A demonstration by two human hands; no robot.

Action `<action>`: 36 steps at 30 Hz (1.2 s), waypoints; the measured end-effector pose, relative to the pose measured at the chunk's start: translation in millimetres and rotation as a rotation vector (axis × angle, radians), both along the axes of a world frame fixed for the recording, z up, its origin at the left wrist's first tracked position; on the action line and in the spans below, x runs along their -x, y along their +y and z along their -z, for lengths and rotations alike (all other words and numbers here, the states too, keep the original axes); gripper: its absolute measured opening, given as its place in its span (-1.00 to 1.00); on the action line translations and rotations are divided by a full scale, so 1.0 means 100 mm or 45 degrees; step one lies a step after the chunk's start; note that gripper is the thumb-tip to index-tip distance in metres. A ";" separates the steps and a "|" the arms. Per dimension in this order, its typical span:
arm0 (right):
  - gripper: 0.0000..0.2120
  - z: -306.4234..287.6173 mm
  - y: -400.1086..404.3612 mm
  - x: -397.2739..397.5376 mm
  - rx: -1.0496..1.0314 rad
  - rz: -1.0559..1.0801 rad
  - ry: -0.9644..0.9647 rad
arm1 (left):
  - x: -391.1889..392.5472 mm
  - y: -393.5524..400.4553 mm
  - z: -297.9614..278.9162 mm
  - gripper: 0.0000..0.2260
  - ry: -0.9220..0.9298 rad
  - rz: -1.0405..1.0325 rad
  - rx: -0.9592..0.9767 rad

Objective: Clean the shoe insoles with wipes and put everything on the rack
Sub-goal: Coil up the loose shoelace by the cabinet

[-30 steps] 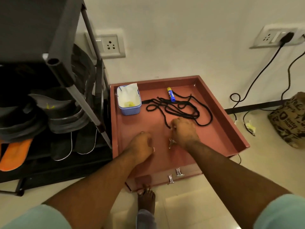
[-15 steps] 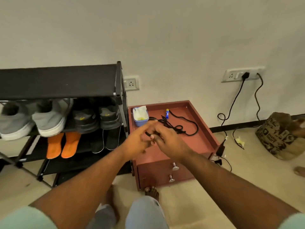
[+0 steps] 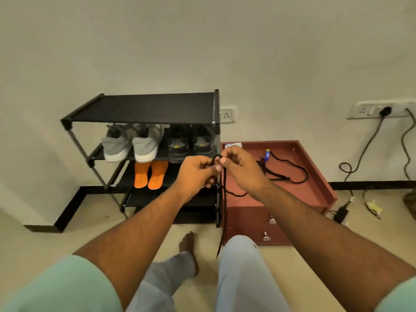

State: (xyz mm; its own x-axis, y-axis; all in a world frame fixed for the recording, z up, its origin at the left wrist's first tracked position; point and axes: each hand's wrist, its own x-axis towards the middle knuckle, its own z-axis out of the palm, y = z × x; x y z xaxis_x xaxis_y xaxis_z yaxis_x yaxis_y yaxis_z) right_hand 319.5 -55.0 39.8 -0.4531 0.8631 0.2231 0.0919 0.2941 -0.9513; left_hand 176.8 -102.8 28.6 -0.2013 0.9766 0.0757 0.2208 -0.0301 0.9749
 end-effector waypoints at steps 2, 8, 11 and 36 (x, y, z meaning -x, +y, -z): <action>-0.93 -0.02 -0.03 0.11 0.042 0.053 0.022 | 0.16 -0.10 -0.08 -0.90 0.038 -0.076 -0.020; -0.91 -0.14 -0.14 0.36 0.099 -0.059 0.035 | 0.50 -0.26 -0.24 -0.92 0.379 -0.070 -0.038; -0.85 -0.31 -0.23 0.51 0.063 -0.191 0.051 | 0.54 -0.39 -0.23 -0.94 0.300 -0.013 -0.026; -0.84 -0.79 -0.27 0.45 0.351 -0.200 0.170 | 0.39 -0.53 -0.26 -0.85 -0.025 -0.027 -0.001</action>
